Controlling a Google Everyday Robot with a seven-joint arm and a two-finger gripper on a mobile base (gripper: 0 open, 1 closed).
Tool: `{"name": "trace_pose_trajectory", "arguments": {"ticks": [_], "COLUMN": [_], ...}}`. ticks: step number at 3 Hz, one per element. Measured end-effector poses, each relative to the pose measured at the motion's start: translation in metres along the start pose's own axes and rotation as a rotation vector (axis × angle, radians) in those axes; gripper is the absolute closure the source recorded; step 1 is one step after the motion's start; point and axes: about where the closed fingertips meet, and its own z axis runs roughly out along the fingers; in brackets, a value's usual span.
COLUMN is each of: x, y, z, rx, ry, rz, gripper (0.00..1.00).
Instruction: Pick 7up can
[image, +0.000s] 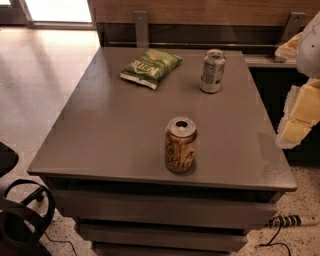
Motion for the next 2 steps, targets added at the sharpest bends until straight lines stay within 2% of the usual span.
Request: {"name": "trace_pose_trajectory", "arguments": {"ticks": [1,2], "x": [0.000,0.006], "y": [0.000,-0.015], "z": [0.000,0.005], "rx": [0.000,0.017], "ry": [0.000,-0.036], "rz": [0.000,0.023], "gripper": [0.00,0.00]}}
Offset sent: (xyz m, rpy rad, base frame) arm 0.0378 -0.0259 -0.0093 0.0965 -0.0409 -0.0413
